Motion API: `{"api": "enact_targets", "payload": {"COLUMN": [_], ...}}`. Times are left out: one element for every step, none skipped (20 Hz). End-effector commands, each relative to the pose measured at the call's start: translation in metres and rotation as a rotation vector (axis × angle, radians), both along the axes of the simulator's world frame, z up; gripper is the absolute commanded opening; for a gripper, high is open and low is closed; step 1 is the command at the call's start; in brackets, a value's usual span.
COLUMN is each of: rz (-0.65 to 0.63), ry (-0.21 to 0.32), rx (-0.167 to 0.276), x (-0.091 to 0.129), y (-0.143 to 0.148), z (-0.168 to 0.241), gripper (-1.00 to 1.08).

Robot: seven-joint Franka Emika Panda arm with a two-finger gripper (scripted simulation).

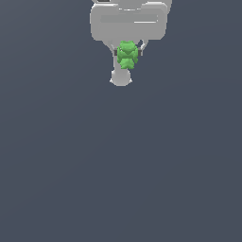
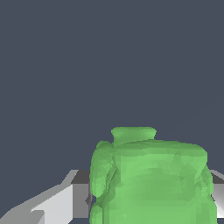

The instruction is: Pick up the object and move it to a goal position.

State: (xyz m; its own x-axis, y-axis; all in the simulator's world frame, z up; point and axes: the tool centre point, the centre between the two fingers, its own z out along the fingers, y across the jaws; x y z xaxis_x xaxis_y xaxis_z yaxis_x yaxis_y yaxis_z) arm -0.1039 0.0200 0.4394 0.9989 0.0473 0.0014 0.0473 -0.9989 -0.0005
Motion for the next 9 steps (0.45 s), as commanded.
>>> {"api": "enact_targets", "payload": {"rz": [0.000, 0.000, 0.000, 0.000, 0.000, 0.000, 0.000, 0.000, 0.000], "ry": [0.001, 0.001, 0.001, 0.001, 0.001, 0.001, 0.001, 0.001, 0.001], "rx": [0.000, 0.000, 0.000, 0.000, 0.000, 0.000, 0.000, 0.000, 0.000], "x": [-0.001, -0.001, -0.001, -0.001, 0.000, 0.000, 0.000, 0.000, 0.000], "y": [-0.001, -0.001, -0.002, -0.002, -0.002, -0.002, -0.002, -0.002, -0.002], "z": [0.011, 0.015, 0.018, 0.020, 0.022, 0.023, 0.024, 0.024, 0.025], "gripper": [-1.00, -1.00, -1.00, -1.00, -1.00, -1.00, -1.00, -1.00, -1.00]}}
